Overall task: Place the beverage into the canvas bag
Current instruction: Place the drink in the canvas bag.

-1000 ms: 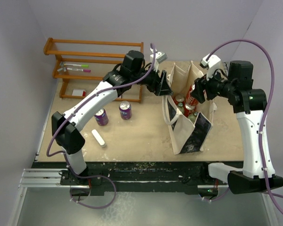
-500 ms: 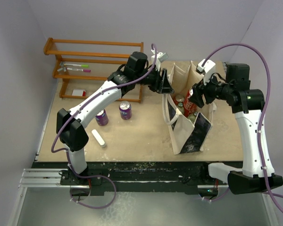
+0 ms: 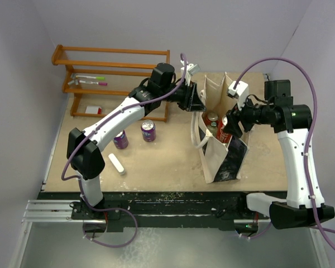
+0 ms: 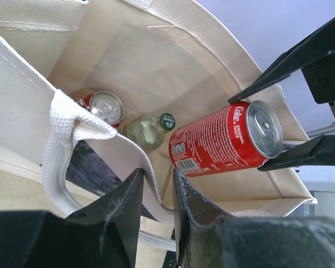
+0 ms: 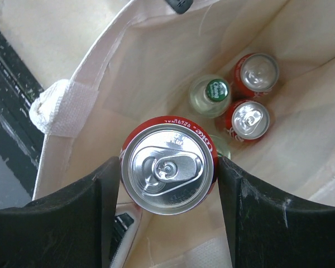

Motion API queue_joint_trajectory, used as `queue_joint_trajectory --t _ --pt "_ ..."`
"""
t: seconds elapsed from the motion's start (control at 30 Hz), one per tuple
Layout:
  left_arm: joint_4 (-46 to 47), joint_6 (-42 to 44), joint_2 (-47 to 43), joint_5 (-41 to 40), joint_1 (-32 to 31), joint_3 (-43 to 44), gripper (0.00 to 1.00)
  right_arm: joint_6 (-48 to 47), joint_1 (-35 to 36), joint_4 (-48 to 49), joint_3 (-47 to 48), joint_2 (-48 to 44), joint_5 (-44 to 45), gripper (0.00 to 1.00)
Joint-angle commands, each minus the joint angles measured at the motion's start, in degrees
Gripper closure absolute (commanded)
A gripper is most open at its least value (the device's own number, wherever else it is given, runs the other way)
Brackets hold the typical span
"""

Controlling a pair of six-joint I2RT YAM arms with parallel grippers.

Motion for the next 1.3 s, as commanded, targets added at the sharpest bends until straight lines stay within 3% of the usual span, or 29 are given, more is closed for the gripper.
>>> queue_joint_trajectory --t 0.0,0.27,0.5,0.73,1.1,1.27 --pt "1.6 1.8 -0.7 1.1 -0.3 -0.6 0.70 -5.1 -0.3 -2.7 1.9 0.8 -4.5 1.00" --pt "2.6 2.9 -0.7 3.1 -0.3 -0.3 0.70 -4.0 0.6 -1.7 0.6 4.0 -7.1 1.00" --pt "3.4 2.6 -0.4 5.0 -0.3 -0.3 0.71 6.6 9.1 7.4 -2.2 3.2 2.7 1.00" --pt "3.8 1.7 -0.5 5.1 -0.3 -1.1 0.71 8.2 9.9 10.9 -3.9 3.1 4.4 1.00" --pt "4.1 1.1 -1.5 5.5 -0.3 -1.7 0.90 4.3 9.9 10.9 -7.6 3.9 10.1 1.00" --pt "4.1 1.3 -1.5 5.4 -0.3 -1.8 1.00 2.9 9.9 9.5 -9.7 3.1 8.6 1.00"
